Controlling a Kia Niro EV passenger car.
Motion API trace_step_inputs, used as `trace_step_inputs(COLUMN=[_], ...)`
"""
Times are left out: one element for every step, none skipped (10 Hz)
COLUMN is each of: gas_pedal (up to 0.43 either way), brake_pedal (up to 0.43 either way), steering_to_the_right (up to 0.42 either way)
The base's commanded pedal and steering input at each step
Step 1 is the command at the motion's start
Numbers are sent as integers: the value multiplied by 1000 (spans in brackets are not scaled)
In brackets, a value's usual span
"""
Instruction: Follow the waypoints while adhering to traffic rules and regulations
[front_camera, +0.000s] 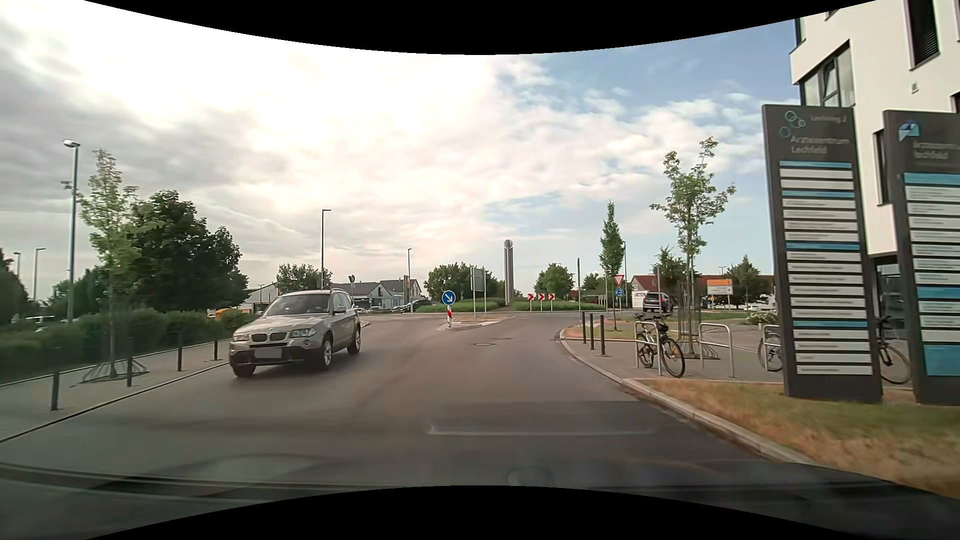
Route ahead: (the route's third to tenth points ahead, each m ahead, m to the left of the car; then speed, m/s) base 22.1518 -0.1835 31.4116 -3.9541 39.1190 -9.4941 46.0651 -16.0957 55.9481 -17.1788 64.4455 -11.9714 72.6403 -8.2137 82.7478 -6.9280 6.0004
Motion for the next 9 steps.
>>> trace_step_inputs(gas_pedal=[98, 98, 98, 67, 8, 0, 0, 0, 0], brake_pedal=[0, 0, 0, 0, 0, 0, 0, 0, 0], steering_to_the_right=[-15, -11, -9, -4, 4, 12, 16, 15, 12])
